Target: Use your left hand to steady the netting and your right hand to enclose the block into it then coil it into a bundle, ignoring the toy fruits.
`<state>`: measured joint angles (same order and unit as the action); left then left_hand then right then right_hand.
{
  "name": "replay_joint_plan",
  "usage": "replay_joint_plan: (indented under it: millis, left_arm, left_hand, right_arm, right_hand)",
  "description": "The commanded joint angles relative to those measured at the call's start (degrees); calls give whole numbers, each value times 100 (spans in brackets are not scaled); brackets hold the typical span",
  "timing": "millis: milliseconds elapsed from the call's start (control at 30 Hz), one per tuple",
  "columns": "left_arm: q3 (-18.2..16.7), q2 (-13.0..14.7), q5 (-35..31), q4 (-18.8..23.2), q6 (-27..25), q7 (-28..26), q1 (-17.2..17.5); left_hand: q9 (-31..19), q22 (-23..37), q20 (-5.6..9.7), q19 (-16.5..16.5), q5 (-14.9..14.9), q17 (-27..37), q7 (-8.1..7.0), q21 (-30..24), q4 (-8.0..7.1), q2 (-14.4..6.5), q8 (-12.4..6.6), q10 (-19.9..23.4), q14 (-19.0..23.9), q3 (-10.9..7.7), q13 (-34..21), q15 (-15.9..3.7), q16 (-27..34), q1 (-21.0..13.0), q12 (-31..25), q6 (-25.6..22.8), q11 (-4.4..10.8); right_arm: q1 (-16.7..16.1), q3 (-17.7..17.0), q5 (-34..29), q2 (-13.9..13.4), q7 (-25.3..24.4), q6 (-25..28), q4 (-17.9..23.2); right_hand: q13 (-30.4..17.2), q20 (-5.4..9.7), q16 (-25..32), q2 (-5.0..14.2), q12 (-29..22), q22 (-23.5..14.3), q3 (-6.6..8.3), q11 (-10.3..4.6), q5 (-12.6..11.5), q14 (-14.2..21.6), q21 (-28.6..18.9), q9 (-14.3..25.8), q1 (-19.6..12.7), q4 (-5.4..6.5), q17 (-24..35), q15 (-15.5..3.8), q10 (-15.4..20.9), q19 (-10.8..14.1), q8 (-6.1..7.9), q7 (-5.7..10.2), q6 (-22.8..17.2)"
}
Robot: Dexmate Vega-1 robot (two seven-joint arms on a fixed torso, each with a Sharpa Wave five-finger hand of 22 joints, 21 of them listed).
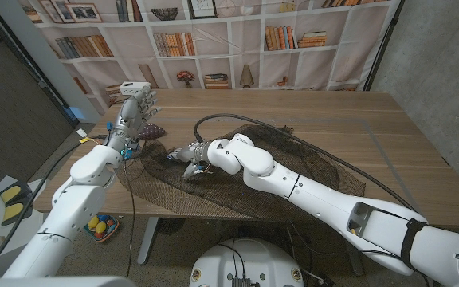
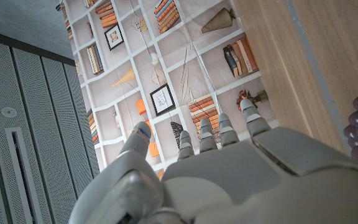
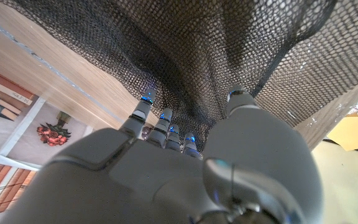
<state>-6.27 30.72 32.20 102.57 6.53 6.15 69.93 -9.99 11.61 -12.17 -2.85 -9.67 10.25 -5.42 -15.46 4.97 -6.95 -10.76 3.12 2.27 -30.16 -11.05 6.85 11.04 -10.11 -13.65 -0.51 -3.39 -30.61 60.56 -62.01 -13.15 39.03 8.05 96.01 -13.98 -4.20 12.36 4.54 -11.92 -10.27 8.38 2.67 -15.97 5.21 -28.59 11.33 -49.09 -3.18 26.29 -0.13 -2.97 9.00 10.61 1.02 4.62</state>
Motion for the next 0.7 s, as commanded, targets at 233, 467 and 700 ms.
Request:
replay_joint_plan:
  millis: [233,467,700]
  left_arm:
    - [18,19,5,-56,-21,36,-49]
    - [56,30,-12,-111,-39,52,-125]
    - [102,40,-7,-186,-58,96,-218]
  left_hand:
    - [-18,24,-11,-7,-13,34,-50,-21,-54,32,4,47,21,10,-32,26,17,45,-2,-35,-3]
    - [-17,23,-11,-3,-13,35,-49,-17,-59,52,8,35,25,22,-32,28,16,62,9,-29,-2]
    - [-17,23,-11,0,-13,36,-61,-12,-64,68,13,37,26,31,-33,26,14,76,14,-20,-9]
  right_arm:
    - [380,295,52,332,131,318,-902]
    - [384,327,185,245,-270,174,-973]
    - [182,237,228,23,-1109,52,-940]
  right_hand:
    - [-37,-116,223,-60,-191,-17,-94,-40,14,494,-24,9,69,0,3,-140,331,259,113,37,-180]
    - [-59,187,706,78,-593,-22,5,-146,-68,1465,-133,1,-276,-267,100,-521,1360,850,270,40,-912]
    - [-424,508,2372,91,-1574,-73,-54,-379,-232,2949,-411,75,-1149,-610,1150,-1068,3134,1870,549,68,-2657]
